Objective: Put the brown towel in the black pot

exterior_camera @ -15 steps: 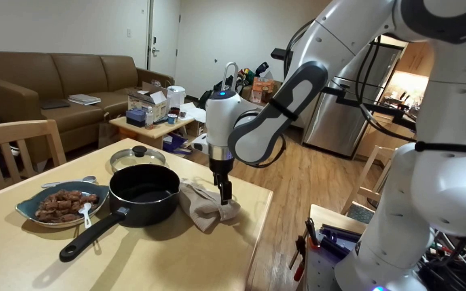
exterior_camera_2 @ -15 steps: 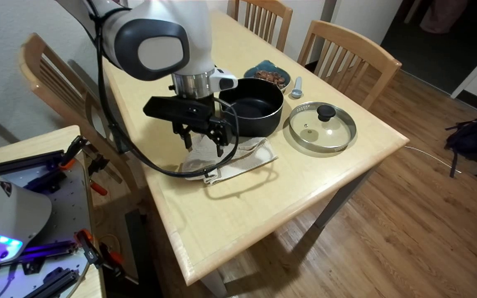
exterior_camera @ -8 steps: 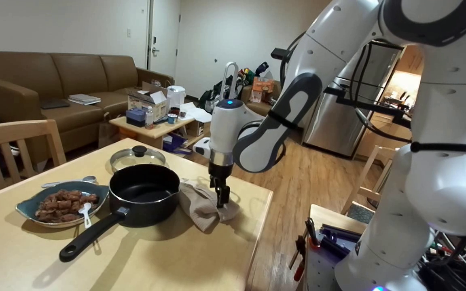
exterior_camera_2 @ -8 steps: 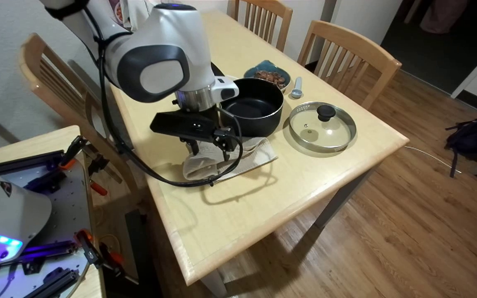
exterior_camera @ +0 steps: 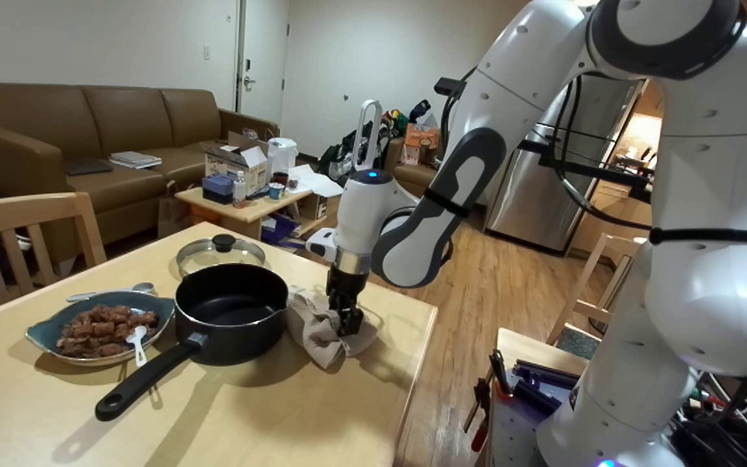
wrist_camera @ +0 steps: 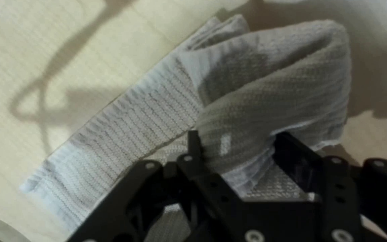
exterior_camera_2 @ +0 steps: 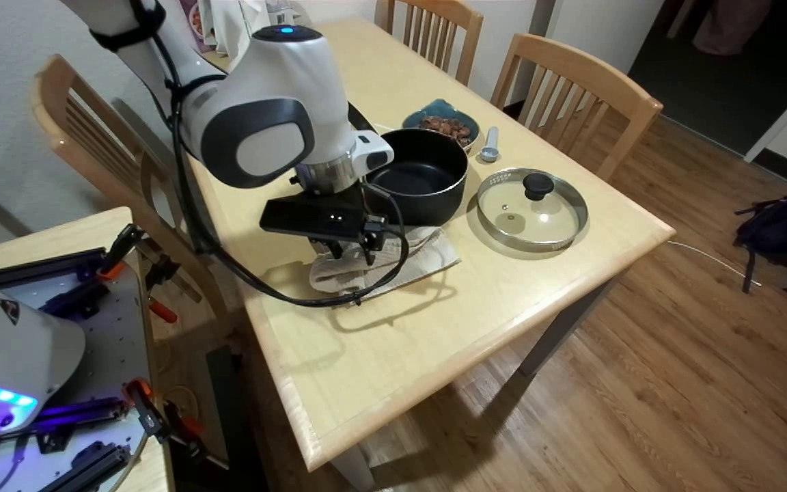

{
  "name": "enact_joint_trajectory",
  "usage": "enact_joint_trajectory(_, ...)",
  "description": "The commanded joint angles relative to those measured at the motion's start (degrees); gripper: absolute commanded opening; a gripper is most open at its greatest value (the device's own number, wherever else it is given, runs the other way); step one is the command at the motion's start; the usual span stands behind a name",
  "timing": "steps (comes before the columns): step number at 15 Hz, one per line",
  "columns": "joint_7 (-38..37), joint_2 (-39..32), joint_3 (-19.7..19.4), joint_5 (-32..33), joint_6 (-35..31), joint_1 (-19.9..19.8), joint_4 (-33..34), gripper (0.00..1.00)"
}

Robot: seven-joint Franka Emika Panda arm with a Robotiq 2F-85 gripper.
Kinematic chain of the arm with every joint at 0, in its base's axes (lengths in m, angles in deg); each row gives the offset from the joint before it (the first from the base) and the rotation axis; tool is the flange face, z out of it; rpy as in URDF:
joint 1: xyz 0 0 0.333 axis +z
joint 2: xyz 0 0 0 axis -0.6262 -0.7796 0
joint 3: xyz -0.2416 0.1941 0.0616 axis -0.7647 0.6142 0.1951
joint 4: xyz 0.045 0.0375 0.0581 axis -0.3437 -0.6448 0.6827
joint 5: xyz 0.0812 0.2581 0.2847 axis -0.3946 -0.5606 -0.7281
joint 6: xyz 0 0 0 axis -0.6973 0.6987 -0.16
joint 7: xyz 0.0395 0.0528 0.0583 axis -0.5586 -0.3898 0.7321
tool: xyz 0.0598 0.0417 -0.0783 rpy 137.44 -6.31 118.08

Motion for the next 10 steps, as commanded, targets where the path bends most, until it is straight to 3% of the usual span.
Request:
enact_joint_trajectory(1, 5.23, -0.19, 3.81, -3.74, -1.67, -3.40, -0.33, 0.29)
enact_joint_trajectory(5, 5.08, 6.07, 6.51, -7.84, 2.15, -2.91, -1.00, 0.06)
enact_joint_trajectory(10, 2.06, 16.58, 5.08, -7.75, 5.79, 1.35, -2.28, 0.04)
